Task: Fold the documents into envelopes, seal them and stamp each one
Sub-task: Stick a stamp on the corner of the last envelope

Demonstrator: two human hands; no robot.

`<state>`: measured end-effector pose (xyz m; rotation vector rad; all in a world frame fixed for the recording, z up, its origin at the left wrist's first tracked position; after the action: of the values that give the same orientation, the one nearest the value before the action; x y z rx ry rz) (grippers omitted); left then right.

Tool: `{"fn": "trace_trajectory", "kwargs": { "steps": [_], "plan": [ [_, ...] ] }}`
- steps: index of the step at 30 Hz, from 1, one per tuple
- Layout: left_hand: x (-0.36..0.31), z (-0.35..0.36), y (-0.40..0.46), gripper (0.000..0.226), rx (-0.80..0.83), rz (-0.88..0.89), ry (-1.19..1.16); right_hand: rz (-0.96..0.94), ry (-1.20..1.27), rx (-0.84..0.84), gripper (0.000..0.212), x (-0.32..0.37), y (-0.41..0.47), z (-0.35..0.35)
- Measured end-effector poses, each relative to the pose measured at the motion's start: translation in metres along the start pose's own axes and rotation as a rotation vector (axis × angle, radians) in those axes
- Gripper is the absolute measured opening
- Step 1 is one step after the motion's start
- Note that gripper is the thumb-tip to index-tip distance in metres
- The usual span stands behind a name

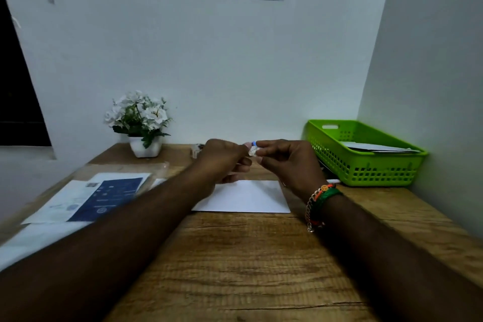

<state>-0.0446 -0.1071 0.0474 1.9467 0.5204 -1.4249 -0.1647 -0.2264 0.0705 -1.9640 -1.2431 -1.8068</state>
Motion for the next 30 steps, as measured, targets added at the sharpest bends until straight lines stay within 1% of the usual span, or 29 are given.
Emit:
{"fn": "trace_trajectory", "kwargs": {
  "steps": [3, 6, 10, 15, 16, 18, 20, 21, 23, 26, 28, 29, 30],
  "plan": [
    [0.006, -0.002, -0.007, 0.023, -0.034, -0.021, -0.069, -0.008, -0.022, 0.023, 0.015, 0.003, -0.003, -0.001],
    [0.002, -0.003, -0.006, 0.019, -0.031, 0.043, -0.007, 0.009, -0.025, 0.045, 0.015, 0.002, -0.003, -0.001],
    [-0.005, -0.005, -0.003, 0.020, -0.030, 0.120, 0.080, 0.025, 0.023, 0.026, 0.015, 0.000, -0.001, -0.006],
    [-0.007, -0.001, -0.007, 0.021, -0.016, 0.136, 0.049, 0.017, -0.031, 0.025, 0.015, -0.003, 0.001, -0.004],
    [-0.008, 0.000, -0.007, 0.021, -0.010, 0.154, 0.062, 0.028, -0.010, 0.020, 0.014, -0.002, 0.002, -0.003],
    [-0.013, 0.001, -0.008, 0.020, 0.002, 0.199, 0.102, 0.117, 0.151, 0.014, 0.009, -0.006, 0.003, -0.006],
    [-0.016, 0.002, -0.009, 0.020, 0.018, 0.240, 0.148, 0.259, 0.348, 0.025, 0.014, -0.012, 0.002, -0.007],
    [-0.017, 0.003, -0.010, 0.021, 0.028, 0.259, 0.175, 0.312, 0.374, 0.033, 0.018, -0.015, 0.001, -0.007],
    [-0.020, 0.004, -0.011, 0.021, 0.033, 0.302, 0.226, 0.348, 0.325, 0.067, 0.024, -0.017, -0.001, -0.005],
    [-0.026, 0.005, -0.009, 0.020, 0.047, 0.382, 0.354, 0.337, 0.263, 0.083, 0.027, -0.017, -0.003, -0.004],
    [-0.028, 0.007, -0.007, 0.023, 0.135, 0.427, 0.569, 0.326, 0.157, 0.031, 0.023, -0.018, 0.001, -0.012],
    [-0.024, 0.011, -0.007, 0.034, 0.230, 0.415, 0.699, 0.333, 0.094, -0.007, 0.019, -0.019, 0.003, -0.017],
    [-0.017, 0.015, -0.009, 0.053, 0.346, 0.390, 0.801, 0.356, 0.042, -0.039, 0.014, -0.022, 0.004, -0.022]
  ]
}}
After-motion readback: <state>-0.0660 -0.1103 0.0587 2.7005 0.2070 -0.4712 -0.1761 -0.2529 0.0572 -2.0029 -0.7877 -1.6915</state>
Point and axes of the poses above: each hand's wrist, its own y-axis towards the middle knuckle, its own z-axis out of the palm, x = y × z, the point moved 9 cm from there along y, towards the middle knuckle, and after that the axes turned 13 degrees about z, right-handed, at the moved point
